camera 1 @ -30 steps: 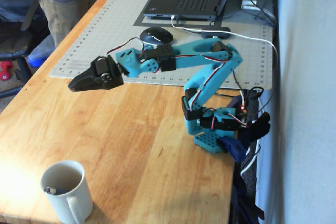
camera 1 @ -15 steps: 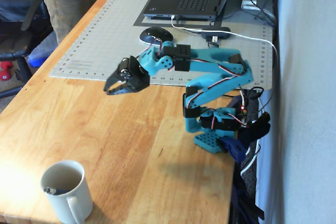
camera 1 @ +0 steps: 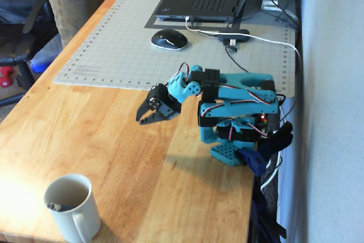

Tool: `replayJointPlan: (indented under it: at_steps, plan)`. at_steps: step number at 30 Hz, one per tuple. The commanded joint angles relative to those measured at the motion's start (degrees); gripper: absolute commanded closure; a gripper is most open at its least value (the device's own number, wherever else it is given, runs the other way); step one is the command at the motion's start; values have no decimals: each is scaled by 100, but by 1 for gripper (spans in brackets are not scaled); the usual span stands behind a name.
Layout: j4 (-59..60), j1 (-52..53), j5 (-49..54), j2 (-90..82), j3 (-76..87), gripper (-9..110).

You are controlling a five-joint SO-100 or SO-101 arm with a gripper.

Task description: Grasp a pen and put it in a mug.

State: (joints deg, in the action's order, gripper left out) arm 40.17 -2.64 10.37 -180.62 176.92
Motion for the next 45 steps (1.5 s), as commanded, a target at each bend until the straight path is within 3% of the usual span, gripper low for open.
replayJointPlan:
  at_steps: [1, 23, 45]
  plan:
    - [35, 35, -62, -510, 185, 99]
    - [2531, -35, -53, -1151, 308, 99]
    - [2593, 0, -53, -1151, 308, 99]
